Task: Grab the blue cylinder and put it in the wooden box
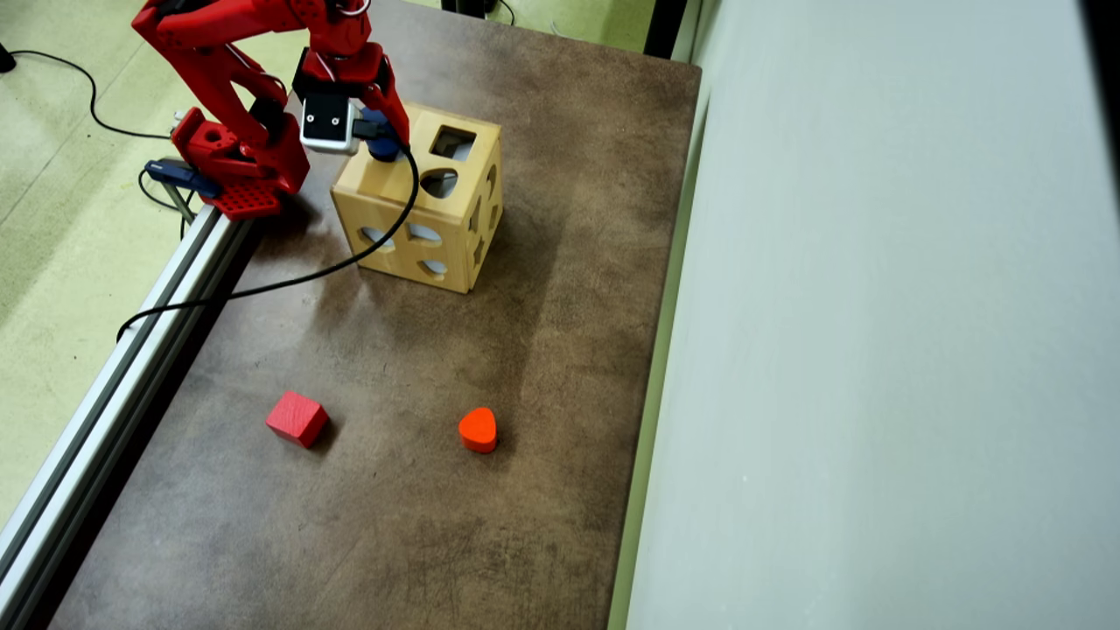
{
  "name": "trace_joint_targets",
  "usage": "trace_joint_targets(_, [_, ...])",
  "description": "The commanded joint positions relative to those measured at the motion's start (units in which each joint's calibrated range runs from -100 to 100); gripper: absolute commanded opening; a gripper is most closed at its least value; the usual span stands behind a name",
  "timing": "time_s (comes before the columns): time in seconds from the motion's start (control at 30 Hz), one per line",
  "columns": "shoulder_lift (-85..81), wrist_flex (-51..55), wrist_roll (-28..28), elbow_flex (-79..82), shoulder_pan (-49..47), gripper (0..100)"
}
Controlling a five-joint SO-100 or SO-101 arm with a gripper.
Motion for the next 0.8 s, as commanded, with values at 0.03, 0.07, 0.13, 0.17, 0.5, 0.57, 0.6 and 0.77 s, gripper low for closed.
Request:
trace_joint_targets(0.03, [-0.1,0.0,0.3,-0.1,-0.1,14])
trace_joint_targets(0.07, [-0.1,0.0,0.3,-0.1,-0.2,14])
trace_joint_targets(0.13, [-0.1,0.1,0.3,0.0,-0.2,14])
trace_joint_targets(0.17, [-0.1,0.0,0.3,0.0,-0.2,14])
trace_joint_targets(0.5, [2.4,0.1,0.3,-0.1,-1.1,14])
trace_joint_targets(0.57, [2.4,0.1,0.3,-0.1,-1.3,14])
trace_joint_targets(0.6, [2.4,0.1,0.3,-0.1,-1.3,14])
trace_joint_targets(0.77, [2.5,-0.1,0.2,-0.6,-1.3,14])
